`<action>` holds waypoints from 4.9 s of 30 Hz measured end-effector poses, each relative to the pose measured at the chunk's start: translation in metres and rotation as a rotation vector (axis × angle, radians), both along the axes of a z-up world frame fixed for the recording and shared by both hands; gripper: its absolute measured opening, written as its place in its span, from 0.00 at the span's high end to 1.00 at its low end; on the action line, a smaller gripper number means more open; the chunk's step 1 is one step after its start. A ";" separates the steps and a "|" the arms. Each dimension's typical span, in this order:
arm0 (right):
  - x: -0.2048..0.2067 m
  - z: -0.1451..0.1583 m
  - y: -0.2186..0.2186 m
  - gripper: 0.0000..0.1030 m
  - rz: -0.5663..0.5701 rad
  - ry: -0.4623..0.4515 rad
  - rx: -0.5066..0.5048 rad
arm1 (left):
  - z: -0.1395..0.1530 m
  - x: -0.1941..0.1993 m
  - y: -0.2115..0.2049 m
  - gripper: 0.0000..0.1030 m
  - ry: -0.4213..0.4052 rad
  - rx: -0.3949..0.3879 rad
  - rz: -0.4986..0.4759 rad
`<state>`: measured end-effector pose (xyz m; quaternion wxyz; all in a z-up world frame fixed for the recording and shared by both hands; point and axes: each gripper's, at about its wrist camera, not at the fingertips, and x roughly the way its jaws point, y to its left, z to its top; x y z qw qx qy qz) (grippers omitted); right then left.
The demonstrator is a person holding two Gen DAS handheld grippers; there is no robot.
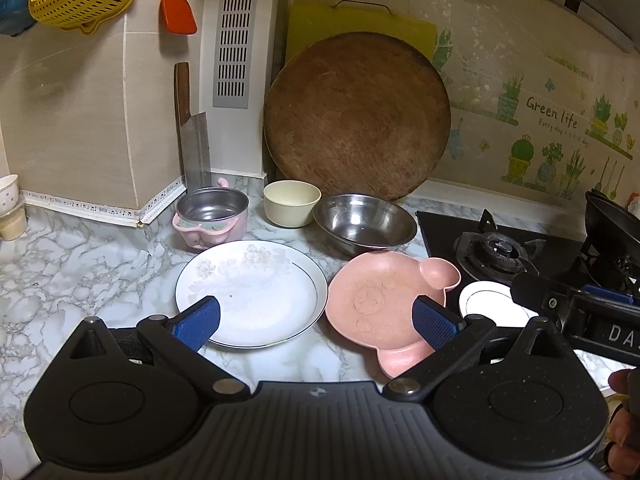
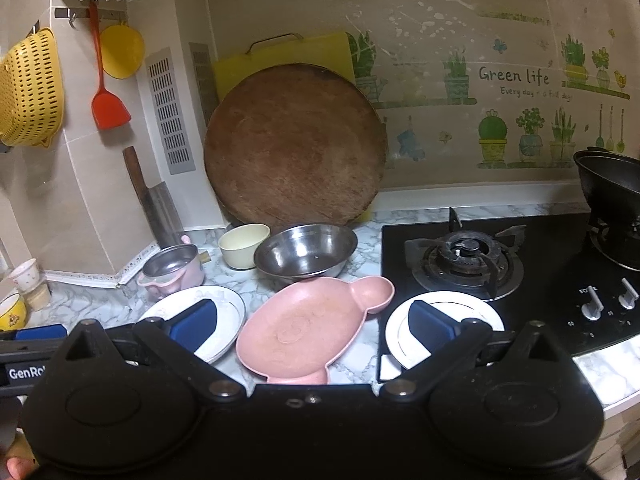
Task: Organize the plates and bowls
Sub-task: 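Move both tools toward the rim of the white floral plate, then close both tools on the white floral plate rim, then carry the floral plate to the open counter corner and lower it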
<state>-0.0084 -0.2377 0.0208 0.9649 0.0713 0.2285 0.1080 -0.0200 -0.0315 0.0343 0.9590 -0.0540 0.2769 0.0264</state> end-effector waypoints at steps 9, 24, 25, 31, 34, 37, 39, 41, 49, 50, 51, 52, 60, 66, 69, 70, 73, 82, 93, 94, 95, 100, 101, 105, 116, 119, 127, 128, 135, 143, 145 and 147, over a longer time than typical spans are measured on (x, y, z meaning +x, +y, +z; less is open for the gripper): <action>0.004 -0.003 0.006 0.01 0.045 0.028 0.009 | -0.003 0.005 0.003 0.00 0.001 -0.012 -0.003; 0.067 -0.020 0.057 0.03 0.138 0.108 -0.041 | -0.033 0.054 0.068 0.00 0.090 -0.011 0.079; 0.075 -0.021 0.065 0.04 0.145 0.105 -0.063 | -0.036 0.059 0.075 0.00 0.096 -0.009 0.092; 0.123 -0.032 0.102 0.05 0.168 0.144 -0.130 | -0.053 0.094 0.116 0.00 0.136 0.007 0.149; 0.151 -0.040 0.115 0.05 0.173 0.188 -0.127 | -0.066 0.112 0.133 0.00 0.168 0.009 0.172; 0.178 -0.051 0.128 0.05 0.184 0.247 -0.138 | -0.079 0.126 0.146 0.00 0.208 -0.007 0.173; 0.194 -0.059 0.135 0.05 0.202 0.286 -0.144 | -0.087 0.135 0.152 0.00 0.235 -0.017 0.170; 0.209 -0.068 0.142 0.05 0.223 0.326 -0.144 | -0.096 0.143 0.158 0.00 0.267 -0.042 0.168; 0.251 -0.100 0.168 0.23 0.245 0.450 -0.212 | -0.120 0.160 0.180 0.11 0.347 -0.144 0.170; 0.253 -0.103 0.170 0.23 0.243 0.454 -0.220 | -0.122 0.162 0.182 0.14 0.356 -0.164 0.171; 0.255 -0.104 0.171 0.24 0.246 0.456 -0.228 | -0.123 0.163 0.184 0.18 0.363 -0.180 0.170; 0.256 -0.105 0.172 0.24 0.248 0.453 -0.235 | -0.124 0.164 0.185 0.22 0.366 -0.190 0.167; 0.270 -0.105 0.182 0.41 0.289 0.446 -0.258 | -0.128 0.168 0.185 0.42 0.390 -0.229 0.135; 0.277 -0.116 0.184 0.54 0.321 0.492 -0.262 | -0.130 0.166 0.187 0.61 0.392 -0.277 0.144; 0.277 -0.119 0.184 0.60 0.325 0.501 -0.260 | -0.131 0.165 0.187 0.69 0.394 -0.296 0.142; 0.277 -0.119 0.184 0.65 0.327 0.502 -0.260 | -0.132 0.165 0.187 0.70 0.394 -0.298 0.142; 0.277 -0.119 0.184 0.71 0.332 0.509 -0.239 | -0.132 0.164 0.188 0.79 0.395 -0.316 0.150; 0.272 -0.119 0.181 0.74 0.333 0.505 -0.219 | -0.132 0.157 0.194 0.88 0.388 -0.331 0.168; 0.245 -0.120 0.218 0.77 0.404 0.496 -0.236 | -0.129 0.126 0.232 0.88 0.379 -0.312 0.246; 0.244 -0.120 0.223 0.77 0.413 0.498 -0.235 | -0.128 0.122 0.237 0.88 0.378 -0.310 0.257; 0.241 -0.120 0.228 0.77 0.424 0.497 -0.234 | -0.127 0.119 0.242 0.88 0.375 -0.308 0.269; 0.230 -0.122 0.258 0.79 0.474 0.493 -0.231 | -0.119 0.101 0.266 0.88 0.356 -0.294 0.334; 0.229 -0.121 0.264 0.79 0.485 0.492 -0.231 | -0.117 0.098 0.272 0.88 0.351 -0.295 0.348; 0.222 -0.120 0.290 0.79 0.519 0.486 -0.231 | -0.113 0.088 0.290 0.88 0.339 -0.284 0.397; 0.202 -0.125 0.349 0.79 0.617 0.476 -0.258 | -0.118 0.056 0.329 0.88 0.333 -0.289 0.507; 0.200 -0.127 0.358 0.79 0.629 0.472 -0.262 | -0.120 0.052 0.334 0.88 0.329 -0.292 0.522; 0.197 -0.128 0.370 0.79 0.636 0.458 -0.273 | -0.125 0.050 0.344 0.87 0.330 -0.299 0.535; 0.197 -0.128 0.370 0.79 0.633 0.459 -0.269 | -0.126 0.050 0.345 0.87 0.331 -0.303 0.537; 0.197 -0.128 0.368 0.79 0.627 0.465 -0.251 | -0.126 0.048 0.347 0.86 0.328 -0.311 0.528; 0.200 -0.122 0.350 0.73 0.595 0.462 -0.223 | -0.119 0.046 0.336 0.86 0.325 -0.228 0.544; 0.197 -0.119 0.345 0.71 0.589 0.448 -0.221 | -0.116 0.043 0.334 0.86 0.320 -0.213 0.548; 0.194 -0.115 0.339 0.69 0.583 0.430 -0.222 | -0.112 0.041 0.331 0.86 0.310 -0.184 0.547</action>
